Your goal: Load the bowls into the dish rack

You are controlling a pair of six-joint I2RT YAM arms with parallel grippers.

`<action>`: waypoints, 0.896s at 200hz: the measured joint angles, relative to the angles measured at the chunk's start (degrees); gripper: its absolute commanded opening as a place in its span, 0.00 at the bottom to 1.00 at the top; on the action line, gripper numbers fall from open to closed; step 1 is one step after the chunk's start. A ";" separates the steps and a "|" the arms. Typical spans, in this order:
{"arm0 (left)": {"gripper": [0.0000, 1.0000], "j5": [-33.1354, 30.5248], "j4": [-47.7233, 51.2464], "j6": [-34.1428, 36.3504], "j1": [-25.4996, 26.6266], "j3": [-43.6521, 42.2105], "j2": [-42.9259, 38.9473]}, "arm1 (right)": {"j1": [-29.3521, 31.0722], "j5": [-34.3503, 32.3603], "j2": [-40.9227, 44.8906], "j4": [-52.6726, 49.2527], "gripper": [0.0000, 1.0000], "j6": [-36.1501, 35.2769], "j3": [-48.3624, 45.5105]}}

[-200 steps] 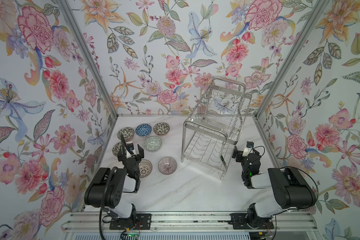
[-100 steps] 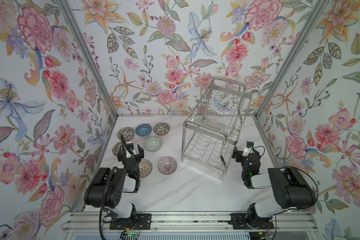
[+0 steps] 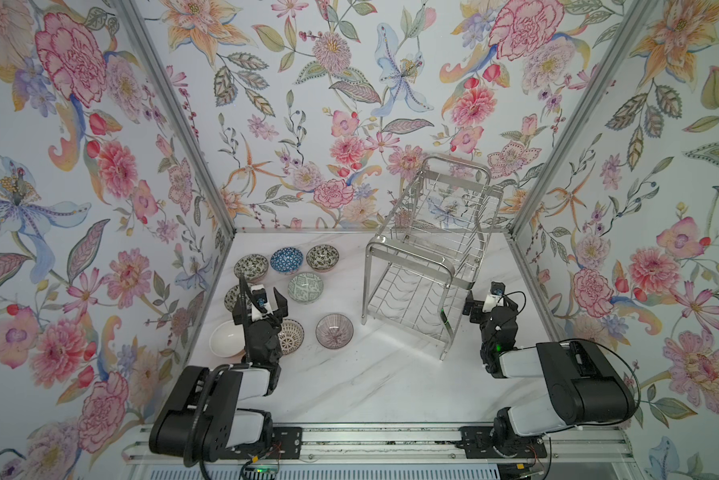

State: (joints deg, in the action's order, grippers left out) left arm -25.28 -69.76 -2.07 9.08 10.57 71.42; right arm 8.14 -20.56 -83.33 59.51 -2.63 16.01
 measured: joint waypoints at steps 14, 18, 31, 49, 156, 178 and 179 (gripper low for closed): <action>0.99 -0.90 5.03 -2.95 0.11 2.14 -5.16 | 1.22 -2.62 5.05 -7.76 0.99 0.61 3.02; 0.99 -0.92 6.34 -4.09 0.11 2.64 -6.51 | 1.20 -3.34 6.38 -10.01 0.99 1.25 4.37; 0.99 -0.42 10.62 -7.93 0.15 4.11 -9.64 | 0.68 -6.10 9.55 -16.26 0.99 4.31 9.14; 0.99 2.01 17.77 -13.25 0.46 6.82 -11.39 | -1.03 -8.63 11.80 -26.67 0.99 10.88 16.04; 0.99 19.58 33.70 -29.90 25.99 17.92 -2.34 | -8.13 20.61 7.32 -50.86 0.99 33.18 19.32; 0.99 20.24 33.20 -29.94 29.59 17.92 -0.35 | -8.31 24.98 6.32 -50.31 1.00 35.41 18.73; 0.99 20.24 33.18 -29.92 29.68 17.92 -0.28 | -8.33 25.11 6.25 -50.27 1.00 35.50 18.73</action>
State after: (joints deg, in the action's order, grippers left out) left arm -5.04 -36.58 -31.99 38.76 28.49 71.13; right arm -0.19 4.56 -77.08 9.23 32.86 34.74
